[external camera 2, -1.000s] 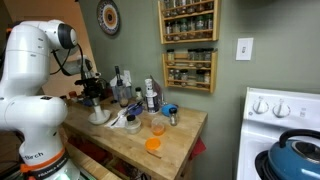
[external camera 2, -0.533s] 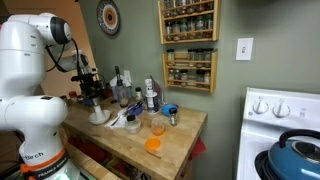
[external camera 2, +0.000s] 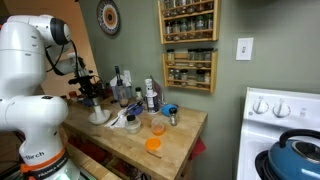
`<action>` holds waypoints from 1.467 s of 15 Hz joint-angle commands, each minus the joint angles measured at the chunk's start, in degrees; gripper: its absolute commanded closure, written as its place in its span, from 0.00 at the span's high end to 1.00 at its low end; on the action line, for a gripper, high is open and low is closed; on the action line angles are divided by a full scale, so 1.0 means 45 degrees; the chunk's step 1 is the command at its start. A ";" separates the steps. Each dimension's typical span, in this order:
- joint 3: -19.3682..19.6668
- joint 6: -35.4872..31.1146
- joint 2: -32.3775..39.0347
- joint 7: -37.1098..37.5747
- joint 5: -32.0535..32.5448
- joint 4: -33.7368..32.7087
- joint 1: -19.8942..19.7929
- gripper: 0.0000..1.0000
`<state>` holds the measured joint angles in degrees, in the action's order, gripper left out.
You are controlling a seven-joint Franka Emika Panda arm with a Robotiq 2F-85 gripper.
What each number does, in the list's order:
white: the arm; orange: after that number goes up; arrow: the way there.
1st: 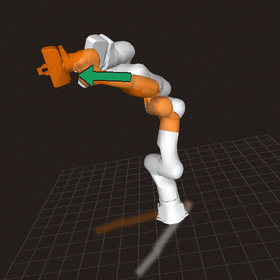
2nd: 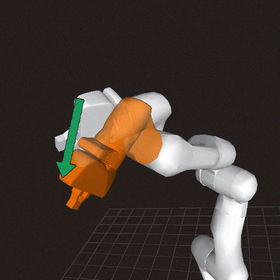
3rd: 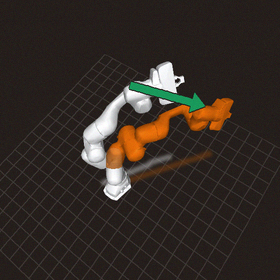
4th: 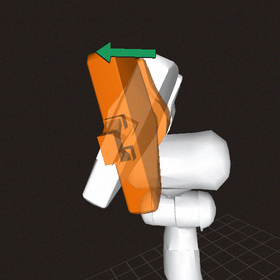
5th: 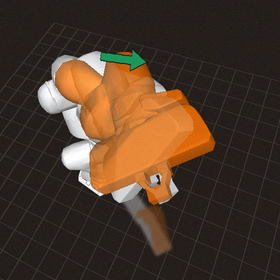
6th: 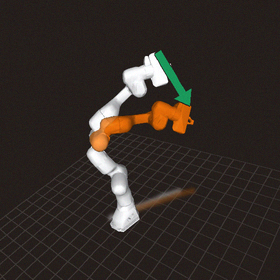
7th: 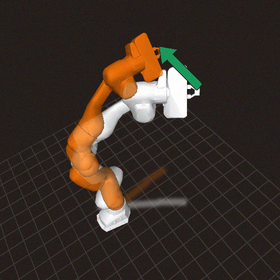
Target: Move the cup on the right to the condiment tray
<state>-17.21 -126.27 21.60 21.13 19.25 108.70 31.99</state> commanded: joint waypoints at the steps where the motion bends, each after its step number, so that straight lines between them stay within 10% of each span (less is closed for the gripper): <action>1: 0.0439 -0.0162 0.0233 0.0594 0.0882 -0.0128 0.0402 0.01; 14: 0.0896 0.0588 0.1542 0.0263 0.0929 -0.0955 0.0632 0.00; 22: 0.0114 0.1334 0.2178 -0.1966 -0.1996 -0.1762 -0.0125 0.00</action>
<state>-14.76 -122.88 28.46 16.82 15.72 103.33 33.09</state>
